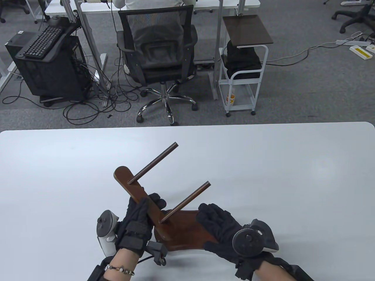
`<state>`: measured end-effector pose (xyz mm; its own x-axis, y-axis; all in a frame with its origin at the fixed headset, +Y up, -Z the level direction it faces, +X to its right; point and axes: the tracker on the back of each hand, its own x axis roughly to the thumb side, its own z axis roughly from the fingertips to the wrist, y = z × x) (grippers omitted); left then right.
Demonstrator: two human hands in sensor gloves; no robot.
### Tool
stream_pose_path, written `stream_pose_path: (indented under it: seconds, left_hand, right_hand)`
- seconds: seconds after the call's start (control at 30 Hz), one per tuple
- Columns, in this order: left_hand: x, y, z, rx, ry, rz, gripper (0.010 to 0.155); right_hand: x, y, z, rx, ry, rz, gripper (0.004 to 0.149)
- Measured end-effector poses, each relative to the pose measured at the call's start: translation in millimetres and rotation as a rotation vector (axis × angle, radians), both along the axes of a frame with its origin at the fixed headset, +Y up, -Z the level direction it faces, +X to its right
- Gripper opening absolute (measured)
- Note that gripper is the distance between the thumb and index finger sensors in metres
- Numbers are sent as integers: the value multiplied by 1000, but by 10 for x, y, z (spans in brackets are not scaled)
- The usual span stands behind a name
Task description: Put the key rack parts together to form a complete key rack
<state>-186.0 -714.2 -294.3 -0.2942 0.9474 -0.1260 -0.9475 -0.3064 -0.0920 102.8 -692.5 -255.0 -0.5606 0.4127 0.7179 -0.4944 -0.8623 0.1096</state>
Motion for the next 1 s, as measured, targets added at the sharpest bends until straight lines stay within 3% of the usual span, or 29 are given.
stream_pose_path:
  seconds: [0.13, 0.33, 0.73, 1.0]
  left_hand:
    - [180, 80, -51, 5, -22, 51, 68]
    - [326, 151, -76, 59, -32, -1, 71]
    - [358, 195, -75, 130, -55, -36, 76]
    - [480, 212, -53, 134, -114, 38, 83]
  right_hand:
    - [-124, 116, -56, 70, -26, 28, 79]
    - [-185, 216, -173, 27, -53, -28, 79]
    - [-228, 156, -175, 42, -87, 17, 76]
    - [-178, 175, -165, 124, -139, -19, 77]
